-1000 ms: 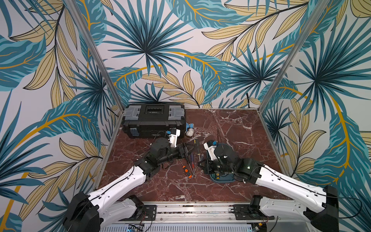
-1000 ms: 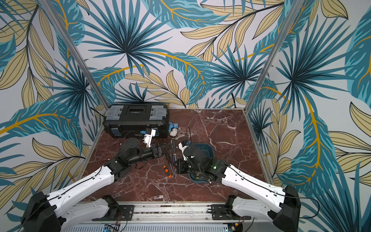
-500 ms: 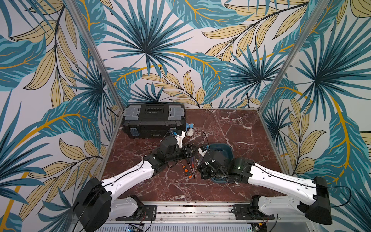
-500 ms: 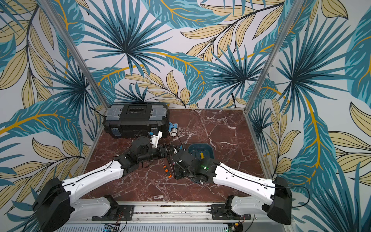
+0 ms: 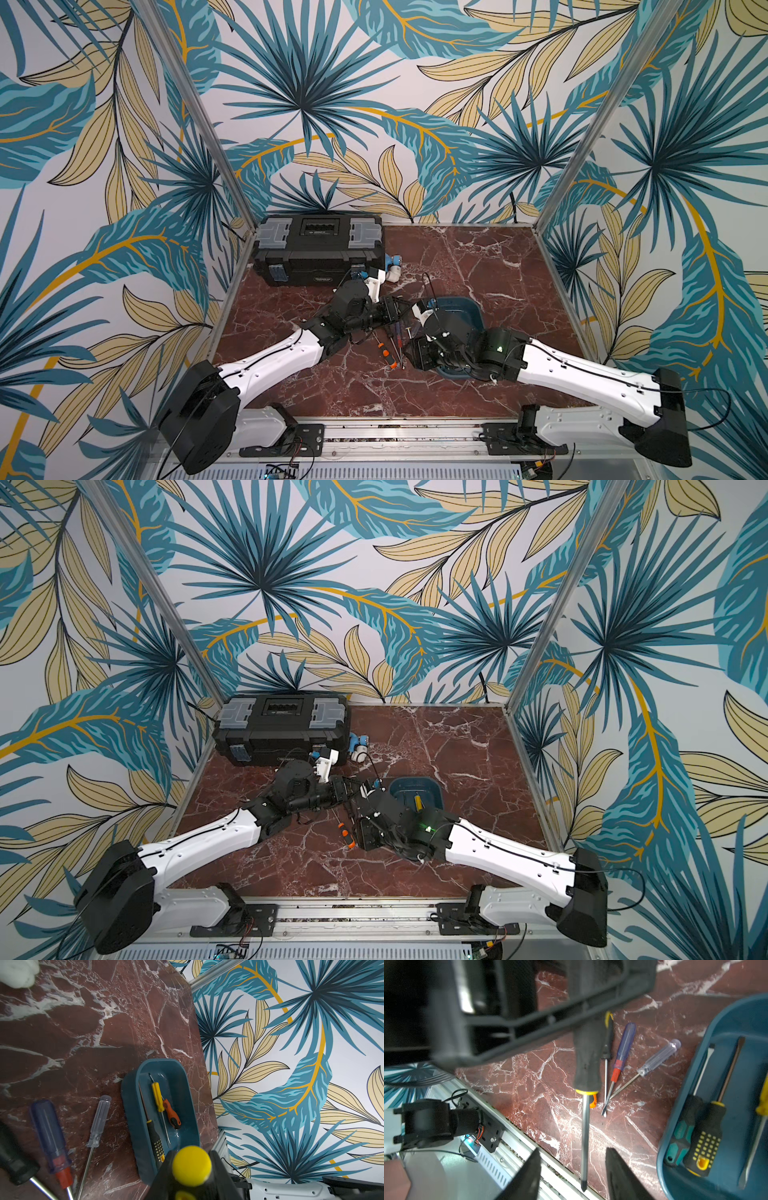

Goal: Put the screwdriver on the desktop into the storage box
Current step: Pick up the screwdriver from the center of the board, then place the screwdriver in the storage box.

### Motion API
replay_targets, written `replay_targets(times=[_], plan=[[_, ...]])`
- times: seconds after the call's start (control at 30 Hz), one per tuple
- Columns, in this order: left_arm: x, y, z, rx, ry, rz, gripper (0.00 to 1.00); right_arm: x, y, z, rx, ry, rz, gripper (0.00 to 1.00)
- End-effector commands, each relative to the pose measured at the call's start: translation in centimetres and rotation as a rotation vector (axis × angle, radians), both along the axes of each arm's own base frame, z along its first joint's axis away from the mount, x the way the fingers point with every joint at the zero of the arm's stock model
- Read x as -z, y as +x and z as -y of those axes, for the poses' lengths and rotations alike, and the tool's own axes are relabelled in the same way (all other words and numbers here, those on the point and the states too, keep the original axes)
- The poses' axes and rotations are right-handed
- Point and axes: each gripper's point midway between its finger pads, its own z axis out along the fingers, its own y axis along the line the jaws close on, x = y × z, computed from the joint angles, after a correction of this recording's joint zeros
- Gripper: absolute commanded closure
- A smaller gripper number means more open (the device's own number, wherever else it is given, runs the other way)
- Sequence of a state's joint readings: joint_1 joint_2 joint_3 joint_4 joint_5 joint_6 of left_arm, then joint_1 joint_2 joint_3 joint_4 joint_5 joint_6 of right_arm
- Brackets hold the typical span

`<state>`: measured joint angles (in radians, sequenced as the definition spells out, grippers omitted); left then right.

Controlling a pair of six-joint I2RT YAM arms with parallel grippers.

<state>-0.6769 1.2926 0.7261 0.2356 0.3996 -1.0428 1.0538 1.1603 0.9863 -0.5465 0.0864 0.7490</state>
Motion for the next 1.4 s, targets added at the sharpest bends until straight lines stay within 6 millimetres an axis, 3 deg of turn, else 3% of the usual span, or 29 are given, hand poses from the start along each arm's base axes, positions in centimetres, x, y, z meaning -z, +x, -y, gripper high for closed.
replay_targets(times=[0.0, 0.1, 0.4, 0.7, 0.93, 1.03, 1.1, 1.17, 1.37], plan=[[-1.6, -0.2, 0.3, 0.044, -0.114, 0.056, 1.00, -1.3, -0.7, -1.0, -0.041, 0.153, -0.032, 0.33], [-2.3, -0.5, 0.3, 0.091, -0.201, 0.072, 1.00, -1.9, -1.0, -1.4, -0.067, 0.251, -0.064, 0.31], [-3.6, -1.9, 0.3, 0.177, -0.308, 0.126, 1.00, -2.1, 0.1, 0.5, -0.013, 0.325, -0.095, 0.48], [-4.9, -2.7, 0.4, 0.217, -0.349, 0.160, 1.00, -1.8, 0.2, 0.1, -0.014, 0.344, -0.107, 0.72], [-4.2, -2.5, 0.3, 0.200, -0.335, 0.145, 1.00, -1.8, 0.4, 0.3, -0.006, 0.342, -0.095, 0.98], [-3.4, -2.0, 0.3, 0.175, -0.298, 0.119, 1.00, -1.5, 0.7, 1.0, 0.024, 0.310, -0.084, 1.00], [-2.4, -1.4, -0.1, 0.128, -0.228, 0.097, 0.71, -0.8, 1.0, 2.1, 0.061, 0.241, -0.072, 1.00], [-2.2, -1.3, -0.6, 0.097, -0.176, 0.109, 0.58, -0.3, 1.4, 3.5, 0.107, 0.161, -0.060, 1.00], [-2.9, -1.0, -3.6, -0.033, 0.035, 0.165, 0.41, 2.7, 2.4, 9.0, 0.255, -0.142, -0.073, 1.00]])
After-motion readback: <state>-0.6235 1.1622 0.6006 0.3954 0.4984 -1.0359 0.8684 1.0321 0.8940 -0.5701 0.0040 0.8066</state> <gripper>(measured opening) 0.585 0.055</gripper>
